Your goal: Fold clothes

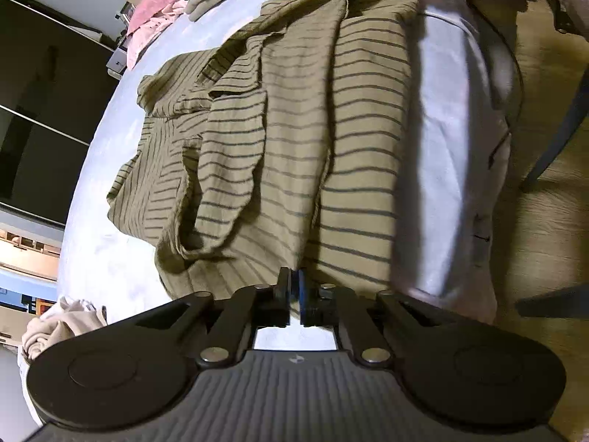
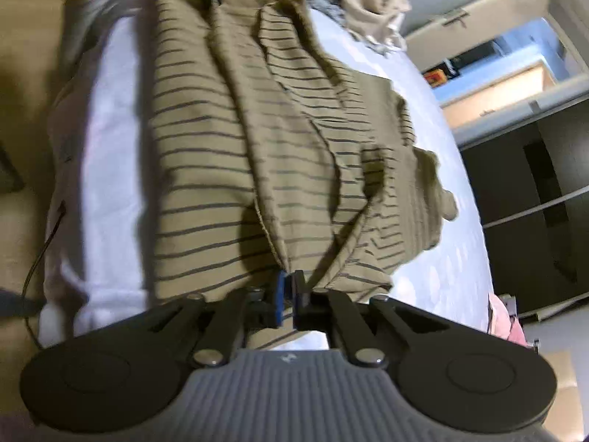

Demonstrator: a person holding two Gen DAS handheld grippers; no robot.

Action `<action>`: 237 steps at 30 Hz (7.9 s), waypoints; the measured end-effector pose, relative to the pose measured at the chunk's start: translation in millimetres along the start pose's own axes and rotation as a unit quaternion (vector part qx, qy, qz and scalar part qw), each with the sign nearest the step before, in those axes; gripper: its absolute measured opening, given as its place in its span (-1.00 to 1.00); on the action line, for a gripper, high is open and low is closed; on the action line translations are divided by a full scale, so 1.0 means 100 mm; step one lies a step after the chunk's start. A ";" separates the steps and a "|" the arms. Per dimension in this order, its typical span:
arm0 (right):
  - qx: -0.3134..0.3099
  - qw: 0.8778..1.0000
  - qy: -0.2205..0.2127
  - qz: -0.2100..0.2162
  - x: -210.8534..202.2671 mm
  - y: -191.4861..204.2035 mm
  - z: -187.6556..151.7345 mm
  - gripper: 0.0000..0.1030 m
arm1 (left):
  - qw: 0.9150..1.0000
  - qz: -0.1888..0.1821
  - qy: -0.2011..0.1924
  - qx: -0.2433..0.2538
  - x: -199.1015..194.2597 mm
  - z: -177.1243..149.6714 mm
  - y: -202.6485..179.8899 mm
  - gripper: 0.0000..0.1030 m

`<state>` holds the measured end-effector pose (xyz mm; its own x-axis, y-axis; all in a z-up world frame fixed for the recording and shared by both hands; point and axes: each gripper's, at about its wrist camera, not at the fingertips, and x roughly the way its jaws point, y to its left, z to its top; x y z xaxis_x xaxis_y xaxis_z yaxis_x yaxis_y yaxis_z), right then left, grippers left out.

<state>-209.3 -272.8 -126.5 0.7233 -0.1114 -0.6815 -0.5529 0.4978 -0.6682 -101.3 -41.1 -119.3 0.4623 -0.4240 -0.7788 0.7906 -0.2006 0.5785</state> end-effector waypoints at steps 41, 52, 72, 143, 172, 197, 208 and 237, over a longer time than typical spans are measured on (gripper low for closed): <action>0.338 0.940 -0.019 0.047 0.53 -1.20 0.27 -0.43 | 0.934 0.005 -0.024 -0.357 0.20 0.03 1.53 -0.10; 0.321 0.946 -0.025 0.045 0.50 -1.14 0.38 -0.43 | 0.929 -0.031 0.016 -0.368 0.25 -0.13 1.26 -0.76; 0.356 0.920 -0.017 0.162 1.22 -1.32 0.98 -0.46 | 0.934 -0.035 -0.005 -0.357 0.19 -0.18 1.20 -0.85; 0.727 0.671 0.082 0.120 2.52 -3.43 -0.80 -0.97 | 0.773 -0.140 -0.013 -0.619 2.14 -0.26 3.09 -0.86; 0.624 0.762 0.022 0.173 2.56 -3.00 -0.57 -0.01 | 0.812 -0.110 -0.076 -0.568 2.33 -0.14 3.09 -0.21; 0.504 0.846 -0.118 0.131 0.36 -2.99 -0.02 -0.92 | 0.840 -0.089 -0.228 -0.483 0.20 -0.01 2.86 -0.89; 0.479 0.858 -0.105 0.152 -0.48 -1.95 -0.11 -0.92 | 0.863 -0.120 -0.215 -0.442 -0.38 -0.13 1.88 -0.90; 0.405 0.909 -0.032 0.090 -0.88 -0.78 0.35 -0.21 | 0.933 -0.074 -0.106 -0.336 -0.66 0.12 0.84 -0.01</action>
<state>-215.3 -272.0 -3.6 0.6885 0.0727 -0.7216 -0.1980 0.9760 -0.0905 -70.3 -40.1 -16.2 0.2948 -0.6143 -0.7319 0.9457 0.2975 0.1312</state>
